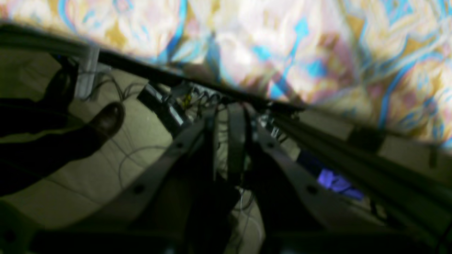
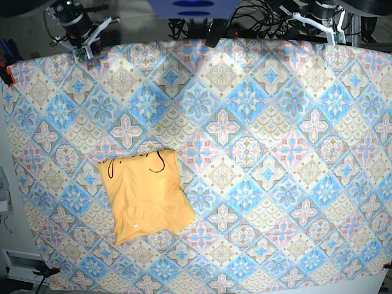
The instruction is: Fold the T-shirt properly
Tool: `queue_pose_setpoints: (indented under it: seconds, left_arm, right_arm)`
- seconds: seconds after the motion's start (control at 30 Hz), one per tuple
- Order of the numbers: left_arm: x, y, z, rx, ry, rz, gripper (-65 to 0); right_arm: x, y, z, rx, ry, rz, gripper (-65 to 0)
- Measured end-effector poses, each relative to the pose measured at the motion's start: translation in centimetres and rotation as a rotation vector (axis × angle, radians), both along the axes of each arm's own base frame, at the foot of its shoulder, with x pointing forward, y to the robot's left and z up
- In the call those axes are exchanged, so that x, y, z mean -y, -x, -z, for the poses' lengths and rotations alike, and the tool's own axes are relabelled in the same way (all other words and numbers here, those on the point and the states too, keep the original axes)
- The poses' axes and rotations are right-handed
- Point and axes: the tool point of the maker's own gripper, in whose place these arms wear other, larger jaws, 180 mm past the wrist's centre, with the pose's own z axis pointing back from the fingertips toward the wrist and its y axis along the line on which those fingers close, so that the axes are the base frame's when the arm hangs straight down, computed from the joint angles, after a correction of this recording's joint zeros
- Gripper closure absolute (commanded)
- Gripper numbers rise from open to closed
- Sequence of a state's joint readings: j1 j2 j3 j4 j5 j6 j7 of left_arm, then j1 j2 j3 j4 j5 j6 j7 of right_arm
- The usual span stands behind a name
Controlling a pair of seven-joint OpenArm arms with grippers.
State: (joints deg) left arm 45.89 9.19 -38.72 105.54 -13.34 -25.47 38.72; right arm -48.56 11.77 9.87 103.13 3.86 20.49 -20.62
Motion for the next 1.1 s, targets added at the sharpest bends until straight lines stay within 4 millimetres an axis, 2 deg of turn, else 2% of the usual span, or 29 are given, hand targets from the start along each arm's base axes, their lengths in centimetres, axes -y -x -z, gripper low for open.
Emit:
queue_pose_setpoints:
  seconds: [0.07, 0.2, 0.33, 0.43, 0.57, 0.63, 0.73, 0.97, 1.1]
  left_arm:
    - [-0.1, 0.9, 0.1, -0.022, -0.003, -0.002, 0.0]
    - [0.1, 2.2, 0.2, -0.054, 0.001, 0.001, 0.0]
    - [2.0, 2.9, 0.8, -0.081, 0.042, 0.048, 0.0]
    - [3.5, 4.2, 2.4, -0.122, 0.1, 0.058, 0.0]
    - [3.3, 7.2, 5.7, -0.237, 0.141, 0.037, 0.0]
    - [3.4, 7.5, 7.0, -0.264, 0.163, 0.054, 0.0]
    - [4.7, 7.2, 8.9, -0.284, 0.216, 0.091, 0.0]
    - [5.7, 6.4, 12.5, -0.346, 0.259, 0.112, 0.0]
    - [6.4, 5.9, 14.7, -0.396, 0.26, 0.139, 0.0]
  right_arm:
    - [0.0, 1.4, 0.2, -0.026, -0.001, 0.0, -0.6]
    - [0.3, 4.4, 1.4, -0.103, -0.008, 0.017, 0.0]
    - [1.2, 8.5, 3.7, -0.222, -0.005, 0.055, 0.0]
    - [1.8, 11.4, 5.5, -0.304, -0.01, 0.09, 0.0]
    - [2.4, 14.8, 7.5, -0.408, -0.01, 0.132, 0.0]
    - [2.5, 14.9, 8.4, -0.421, -0.012, 0.143, 0.0]
    - [2.3, 13.2, 9.7, -0.395, -0.034, 0.16, 0.0]
    - [-0.9, 14.6, 13.9, -0.513, -0.106, 0.132, 0.0]
    - [-0.9, 13.7, 15.6, -0.463, -0.125, 0.156, 0.0]
